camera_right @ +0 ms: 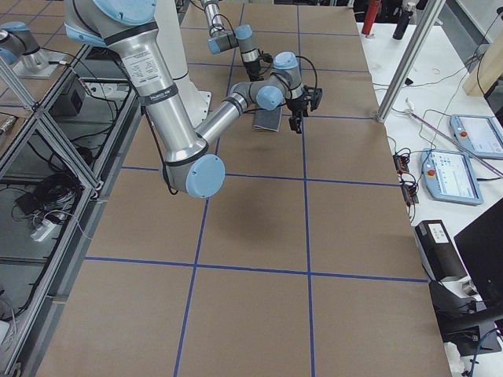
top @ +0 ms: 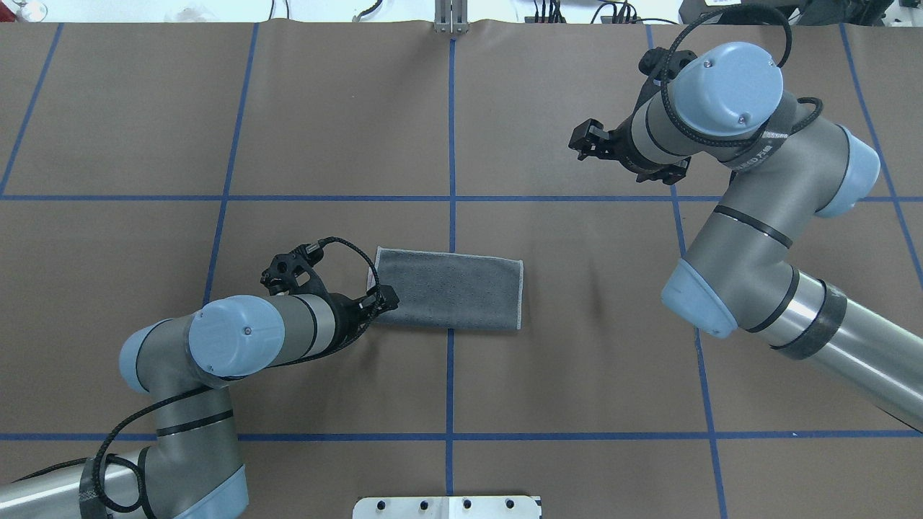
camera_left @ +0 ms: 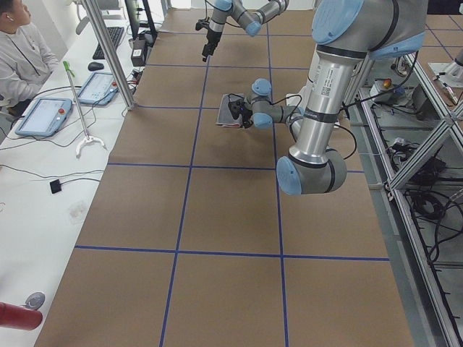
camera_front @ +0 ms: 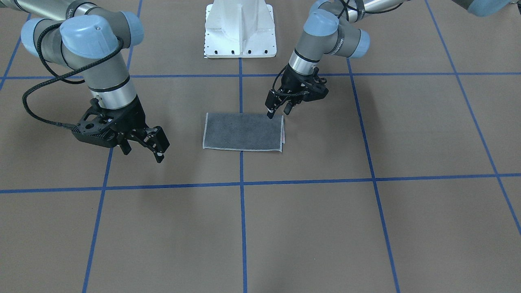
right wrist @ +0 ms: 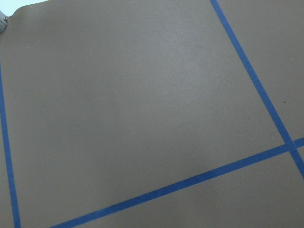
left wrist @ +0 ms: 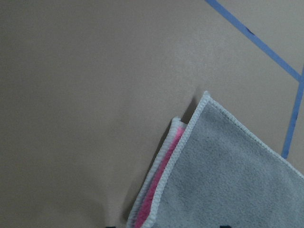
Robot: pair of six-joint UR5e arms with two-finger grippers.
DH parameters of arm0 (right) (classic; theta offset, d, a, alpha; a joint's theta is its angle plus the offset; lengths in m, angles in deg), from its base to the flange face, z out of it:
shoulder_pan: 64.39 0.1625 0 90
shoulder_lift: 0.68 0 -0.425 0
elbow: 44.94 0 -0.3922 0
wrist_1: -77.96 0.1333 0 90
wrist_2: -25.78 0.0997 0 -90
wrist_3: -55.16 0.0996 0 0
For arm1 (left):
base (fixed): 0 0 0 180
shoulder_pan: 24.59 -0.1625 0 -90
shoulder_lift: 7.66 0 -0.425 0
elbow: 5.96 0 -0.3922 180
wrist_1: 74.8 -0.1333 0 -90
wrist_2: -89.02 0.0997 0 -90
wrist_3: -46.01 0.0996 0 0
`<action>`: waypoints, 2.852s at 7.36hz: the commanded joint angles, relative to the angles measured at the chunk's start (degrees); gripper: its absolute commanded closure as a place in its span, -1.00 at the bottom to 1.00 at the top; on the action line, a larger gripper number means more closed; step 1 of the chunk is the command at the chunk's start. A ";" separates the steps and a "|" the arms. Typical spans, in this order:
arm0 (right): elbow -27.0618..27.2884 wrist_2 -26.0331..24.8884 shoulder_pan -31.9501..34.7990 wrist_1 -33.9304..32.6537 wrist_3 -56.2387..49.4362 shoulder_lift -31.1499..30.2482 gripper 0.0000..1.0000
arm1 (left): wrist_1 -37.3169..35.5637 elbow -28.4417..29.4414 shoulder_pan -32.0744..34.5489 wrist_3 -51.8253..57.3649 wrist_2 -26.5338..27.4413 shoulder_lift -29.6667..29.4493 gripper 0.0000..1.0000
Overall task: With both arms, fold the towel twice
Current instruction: 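Grasp the folded strip's end nearest the left gripper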
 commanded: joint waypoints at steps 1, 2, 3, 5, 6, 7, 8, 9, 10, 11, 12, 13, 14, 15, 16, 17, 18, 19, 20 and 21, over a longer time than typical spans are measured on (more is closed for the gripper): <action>0.25 0.00 0.03 0.09 -0.01 -0.03 -1.00 | 0.00 0.26 -0.12 -0.45 0.17 0.13 -0.34; 0.26 -0.08 0.03 0.00 -0.01 -0.12 -1.00 | 0.00 0.26 -0.12 -0.54 0.17 0.13 -0.34; 0.26 -0.08 0.03 0.00 -0.01 -0.12 -1.00 | 0.00 0.35 -0.12 -0.54 0.17 0.13 -0.34; 0.26 -0.08 0.03 0.00 -0.01 -0.12 -1.00 | 0.00 0.35 -0.04 -0.63 0.60 0.05 -0.16; 0.34 -0.08 0.03 0.09 -0.01 -0.12 -1.00 | 0.00 0.35 -0.04 -0.54 0.61 0.13 -0.11; 0.34 -0.17 0.03 0.00 -0.01 -0.12 -1.00 | 0.00 0.35 -0.04 -0.54 0.61 0.13 -0.10; 0.34 -0.09 0.03 0.09 -0.01 -0.21 -1.00 | 0.00 0.27 -0.04 -0.45 0.61 0.13 -0.10; 0.34 -0.17 0.03 0.09 -0.01 -0.21 -1.00 | 0.00 0.26 -0.04 -0.37 0.61 0.13 -0.07; 0.43 -0.17 0.03 0.09 -0.01 -0.21 -1.00 | 0.00 0.18 0.05 -0.37 0.61 0.13 -0.06; 0.34 -0.26 0.03 0.09 -0.01 -0.21 -1.00 | 0.00 0.18 0.14 -0.37 0.61 0.13 -0.05; 0.43 -0.35 0.03 0.09 -0.01 -0.47 -1.00 | 0.00 0.09 0.14 -0.37 0.61 0.13 -0.05; 0.43 -0.44 0.03 0.09 -0.01 -0.47 -1.00 | 0.00 0.18 0.14 -0.71 0.61 0.22 -0.14; 0.43 -0.44 0.03 0.09 -0.01 -0.47 -1.00 | 0.00 0.18 0.14 -2.28 0.52 0.22 -0.31; 0.43 -0.44 0.03 0.09 -0.01 -0.47 -1.00 | 0.00 0.09 0.14 -3.78 0.43 0.31 -0.32; 0.34 -0.52 0.03 0.09 -0.01 -0.56 -1.00 | 0.00 -0.17 0.14 -7.19 0.26 0.22 -0.32; 0.34 -0.52 0.03 0.09 -0.01 -0.56 -1.00 | 0.00 -0.17 0.14 -11.22 0.17 0.22 -0.32; 0.34 -0.52 0.03 0.09 -0.01 -0.56 -1.00 | 0.08 -0.17 0.14 -14.57 0.34 0.13 -0.29; 0.34 -0.52 0.03 0.09 -0.01 -0.56 -1.00 | 0.08 -0.09 0.23 -16.52 0.43 0.13 -0.27; 0.34 -0.52 0.03 0.09 -0.01 -0.56 -1.00 | 0.08 0.09 0.14 -16.80 0.43 0.13 -0.27; 0.43 -0.52 0.03 0.09 -0.01 -0.56 -1.00 | 0.08 0.18 0.14 -17.58 0.43 0.13 -0.22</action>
